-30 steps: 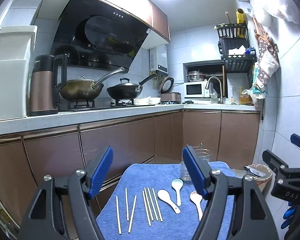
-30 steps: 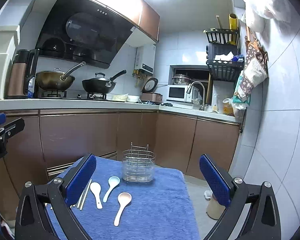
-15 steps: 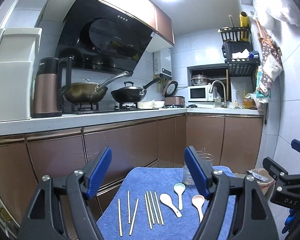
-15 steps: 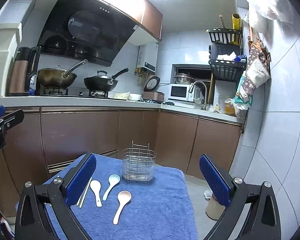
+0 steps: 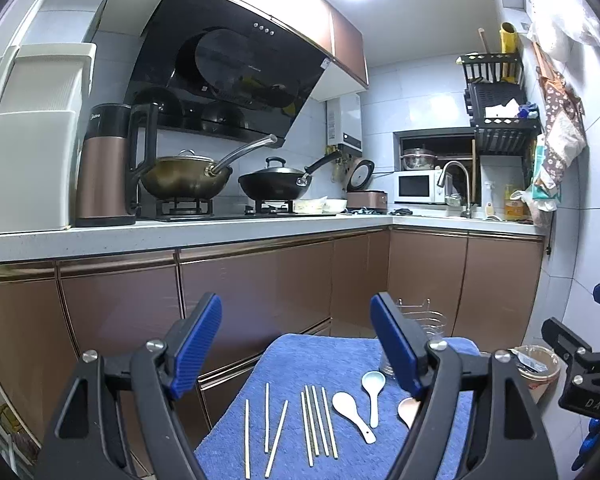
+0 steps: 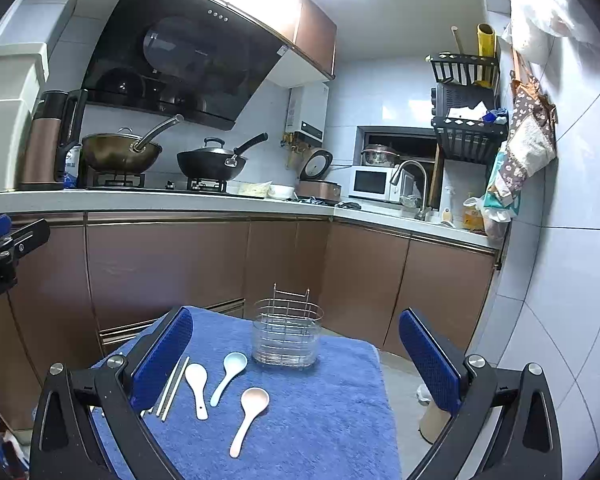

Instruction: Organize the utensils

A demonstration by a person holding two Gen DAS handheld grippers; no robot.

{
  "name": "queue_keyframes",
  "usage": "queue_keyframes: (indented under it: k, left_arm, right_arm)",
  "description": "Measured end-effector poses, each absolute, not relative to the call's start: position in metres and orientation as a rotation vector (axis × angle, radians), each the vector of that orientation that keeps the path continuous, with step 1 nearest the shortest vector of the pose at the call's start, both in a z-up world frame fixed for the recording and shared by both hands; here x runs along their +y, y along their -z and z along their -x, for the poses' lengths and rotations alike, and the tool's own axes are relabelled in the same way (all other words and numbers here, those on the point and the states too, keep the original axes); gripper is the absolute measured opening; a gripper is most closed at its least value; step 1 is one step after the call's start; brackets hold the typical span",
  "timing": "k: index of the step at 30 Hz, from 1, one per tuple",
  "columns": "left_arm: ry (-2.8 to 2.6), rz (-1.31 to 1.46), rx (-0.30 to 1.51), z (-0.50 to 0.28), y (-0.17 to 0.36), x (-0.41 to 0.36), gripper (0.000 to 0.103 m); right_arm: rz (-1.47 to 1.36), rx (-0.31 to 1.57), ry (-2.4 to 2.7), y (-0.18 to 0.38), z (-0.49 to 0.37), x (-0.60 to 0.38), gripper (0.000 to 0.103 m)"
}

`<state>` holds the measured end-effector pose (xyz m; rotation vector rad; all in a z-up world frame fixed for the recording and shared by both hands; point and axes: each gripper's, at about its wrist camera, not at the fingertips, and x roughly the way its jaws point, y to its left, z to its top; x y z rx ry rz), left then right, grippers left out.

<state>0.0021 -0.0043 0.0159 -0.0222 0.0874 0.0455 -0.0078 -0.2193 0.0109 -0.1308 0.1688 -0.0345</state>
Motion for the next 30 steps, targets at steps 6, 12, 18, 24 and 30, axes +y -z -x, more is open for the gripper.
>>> queue_keyframes:
  k: [6,12,18,24,30]
  left_arm:
    - [-0.060,0.026,0.102,-0.019,-0.014,-0.004,0.076]
    - [-0.061,0.043,0.118,-0.036,-0.012,-0.003,0.076]
    - [-0.051,0.063,0.170,-0.058,-0.005,0.001,0.076]
    - [-0.026,0.115,0.280,-0.090,0.010,0.018,0.076]
    - [0.017,0.163,0.445,-0.134,0.036,0.034,0.076]
  right_arm:
    - [0.125,0.187,0.015,-0.010,-0.010,-0.222,0.103]
    - [0.123,0.199,0.004,-0.011,-0.026,-0.226,0.103]
    - [0.122,0.229,-0.022,-0.007,-0.046,-0.230,0.103]
    - [0.100,0.291,-0.064,0.007,-0.072,-0.240,0.103]
    - [0.063,0.413,-0.137,0.038,-0.112,-0.253,0.093]
